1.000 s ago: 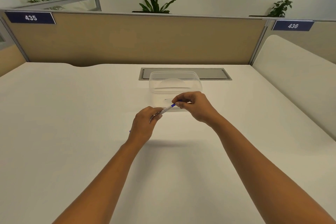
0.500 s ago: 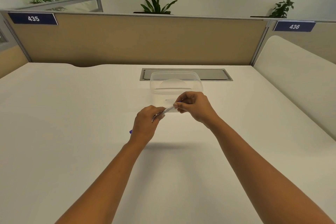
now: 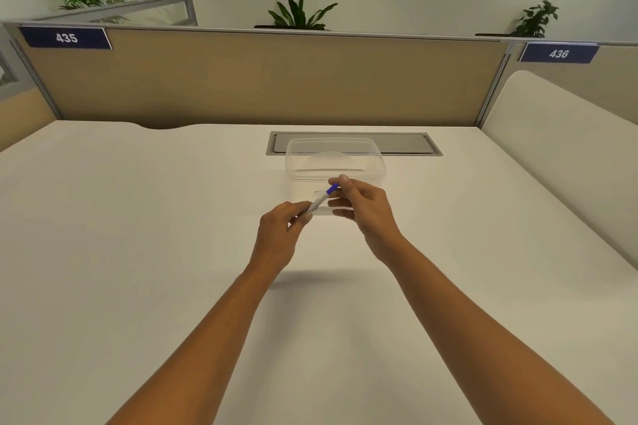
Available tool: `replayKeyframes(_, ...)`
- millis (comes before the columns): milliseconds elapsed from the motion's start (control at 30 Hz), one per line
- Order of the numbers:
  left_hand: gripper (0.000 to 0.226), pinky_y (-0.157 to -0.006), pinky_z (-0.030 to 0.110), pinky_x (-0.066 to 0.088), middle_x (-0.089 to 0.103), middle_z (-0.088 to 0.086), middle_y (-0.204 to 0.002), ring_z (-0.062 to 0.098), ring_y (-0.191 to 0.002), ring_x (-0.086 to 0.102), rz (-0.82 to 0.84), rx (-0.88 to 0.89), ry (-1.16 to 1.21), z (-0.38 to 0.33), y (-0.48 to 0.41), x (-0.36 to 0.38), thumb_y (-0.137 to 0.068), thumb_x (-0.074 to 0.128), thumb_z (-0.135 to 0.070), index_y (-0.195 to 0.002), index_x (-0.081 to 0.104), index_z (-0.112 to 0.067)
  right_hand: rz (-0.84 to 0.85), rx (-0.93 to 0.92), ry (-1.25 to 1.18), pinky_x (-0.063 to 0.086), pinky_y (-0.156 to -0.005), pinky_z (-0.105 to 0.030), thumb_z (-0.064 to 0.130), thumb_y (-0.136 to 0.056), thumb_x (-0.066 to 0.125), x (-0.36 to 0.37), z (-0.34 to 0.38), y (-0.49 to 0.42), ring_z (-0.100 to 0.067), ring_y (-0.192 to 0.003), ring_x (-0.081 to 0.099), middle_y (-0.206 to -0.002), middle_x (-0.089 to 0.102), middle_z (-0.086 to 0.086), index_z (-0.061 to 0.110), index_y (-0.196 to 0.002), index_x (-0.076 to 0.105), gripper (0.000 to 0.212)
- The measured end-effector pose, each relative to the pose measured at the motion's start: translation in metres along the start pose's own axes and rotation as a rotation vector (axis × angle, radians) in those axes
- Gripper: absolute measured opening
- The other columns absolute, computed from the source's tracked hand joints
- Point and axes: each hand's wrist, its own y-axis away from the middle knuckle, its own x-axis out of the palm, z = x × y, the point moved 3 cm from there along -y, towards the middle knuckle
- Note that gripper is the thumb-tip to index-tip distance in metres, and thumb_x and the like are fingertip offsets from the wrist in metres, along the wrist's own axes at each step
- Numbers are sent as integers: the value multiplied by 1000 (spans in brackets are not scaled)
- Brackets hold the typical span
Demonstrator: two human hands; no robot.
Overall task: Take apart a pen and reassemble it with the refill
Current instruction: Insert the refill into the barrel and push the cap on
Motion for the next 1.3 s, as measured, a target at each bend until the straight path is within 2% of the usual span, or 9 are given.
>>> replayKeyframes(133,21,-70,23,44,63,3,-83,17,-77,55,54,-57,97,-5,3,7,-87,56,-9,-105,65,-12,72,139,-127,49,-80,-29,44,-96,30,14,-11,7,-16,-92,63,-102,67,-5,14,-101,64,45)
replayKeyframes(300,20,-60,10,43,61,-1,-79,4,-69,53,83,-85,119,-8,5,12,-89,53,-12,-104,65,-14,97,219,-384,51,-79,-34,43,-97,27,21,-14,9,-16,-85,64,-90,69,-3,15,-80,62,49)
replayKeyframes(467,21,-70,23,43,66,11,-89,20,-79,55,77,-57,98,-12,4,13,-89,52,-11,-105,65,-13,117,297,-586,50,-77,-36,35,-97,29,20,-15,6,-20,-85,63,-83,72,-3,14,-74,60,44)
replayKeyframes(733,23,-62,2,37,68,17,-96,19,-82,54,61,-59,84,-8,2,15,-88,53,-8,-107,65,-12,189,365,-680,47,-86,-38,28,-96,33,15,-18,4,-22,-89,63,-80,76,-3,11,-82,63,37)
replayKeyframes(867,22,-62,2,36,68,19,-94,19,-80,53,64,-38,64,-7,2,14,-88,54,-7,-106,65,-11,201,375,-664,48,-87,-38,26,-95,34,13,-19,2,-22,-90,63,-83,76,-4,10,-86,64,36)
replayKeyframes(1000,23,-67,16,40,67,18,-90,22,-79,53,80,-39,83,-9,1,12,-88,53,-8,-107,65,-12,229,342,-640,49,-88,-39,28,-98,34,11,-19,2,-22,-92,65,-95,73,-5,12,-97,62,33)
replayKeyframes(1067,22,-66,16,40,64,12,-83,20,-78,53,94,-37,68,-11,-2,10,-88,53,-9,-106,65,-12,156,255,-628,52,-84,-35,25,-98,37,10,-19,1,-22,-92,66,-97,71,-5,14,-98,60,26)
replayKeyframes(1200,21,-64,10,39,60,2,-79,18,-77,52,105,-67,16,-13,-7,9,-89,52,-12,-105,66,-11,-43,-39,-246,56,-77,-24,18,-94,47,-1,-19,-3,-17,-86,65,-87,67,-1,14,-95,64,17)
replayKeyframes(1300,20,-74,32,44,59,3,-79,22,-80,54,114,-111,1,-13,-8,7,-89,52,-15,-102,67,-14,-3,-103,-80,57,-72,-18,15,-91,54,-10,-19,-9,-9,-76,65,-84,67,2,12,-100,67,16)
